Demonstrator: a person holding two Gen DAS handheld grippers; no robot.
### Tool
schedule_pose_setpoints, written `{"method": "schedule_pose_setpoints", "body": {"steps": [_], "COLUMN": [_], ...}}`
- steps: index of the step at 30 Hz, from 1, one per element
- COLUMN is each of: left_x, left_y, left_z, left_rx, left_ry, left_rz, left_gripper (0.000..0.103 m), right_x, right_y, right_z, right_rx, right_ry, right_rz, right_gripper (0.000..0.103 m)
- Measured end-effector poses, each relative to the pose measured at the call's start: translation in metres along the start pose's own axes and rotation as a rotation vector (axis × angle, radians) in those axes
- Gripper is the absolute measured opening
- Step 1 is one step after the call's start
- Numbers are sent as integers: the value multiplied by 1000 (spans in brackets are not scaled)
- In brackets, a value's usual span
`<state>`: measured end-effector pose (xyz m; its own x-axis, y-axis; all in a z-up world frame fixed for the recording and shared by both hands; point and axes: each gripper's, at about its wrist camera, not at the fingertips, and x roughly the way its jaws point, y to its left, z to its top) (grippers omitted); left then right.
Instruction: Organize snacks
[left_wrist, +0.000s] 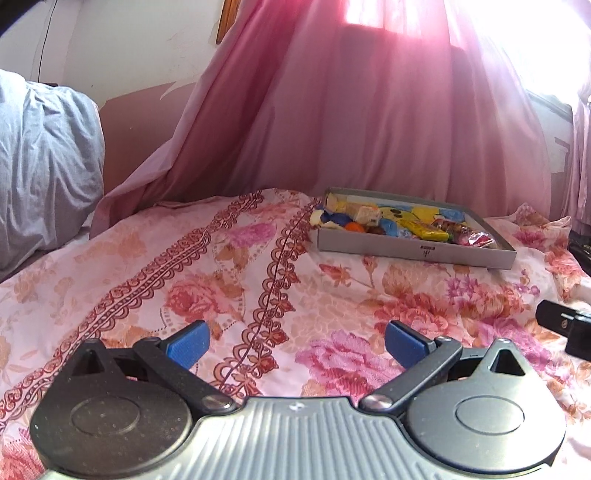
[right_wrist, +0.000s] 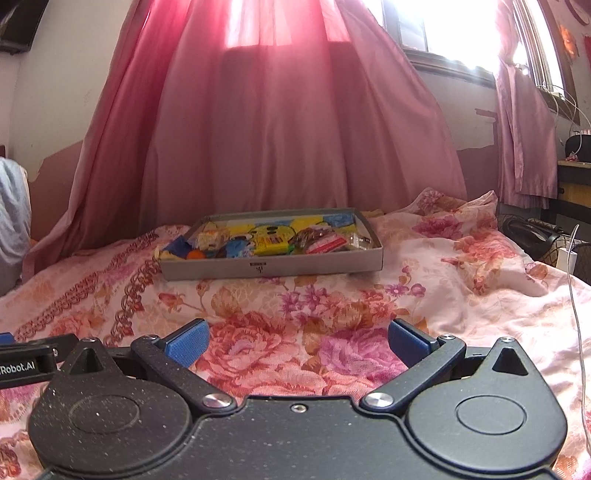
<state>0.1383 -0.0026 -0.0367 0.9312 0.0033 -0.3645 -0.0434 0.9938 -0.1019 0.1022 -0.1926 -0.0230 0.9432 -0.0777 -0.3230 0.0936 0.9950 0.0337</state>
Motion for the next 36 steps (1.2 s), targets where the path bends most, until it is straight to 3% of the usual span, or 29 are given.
{"method": "schedule_pose_setpoints", "body": {"steps": [11,36], "left_x": [-4,-3], "left_y": [3,4], "left_z": [1,-1], "left_rx": [-23,-23], "left_ry": [-25,-30], "left_rz": [6,16], "left_gripper": [103,103], "right_x": [3,6], "right_y": [12,11], "right_z": [-6,-7], "right_rx": [-62,-62], "right_ry": [-12,-1], "right_rz": [22,18], "right_gripper": [102,102]}}
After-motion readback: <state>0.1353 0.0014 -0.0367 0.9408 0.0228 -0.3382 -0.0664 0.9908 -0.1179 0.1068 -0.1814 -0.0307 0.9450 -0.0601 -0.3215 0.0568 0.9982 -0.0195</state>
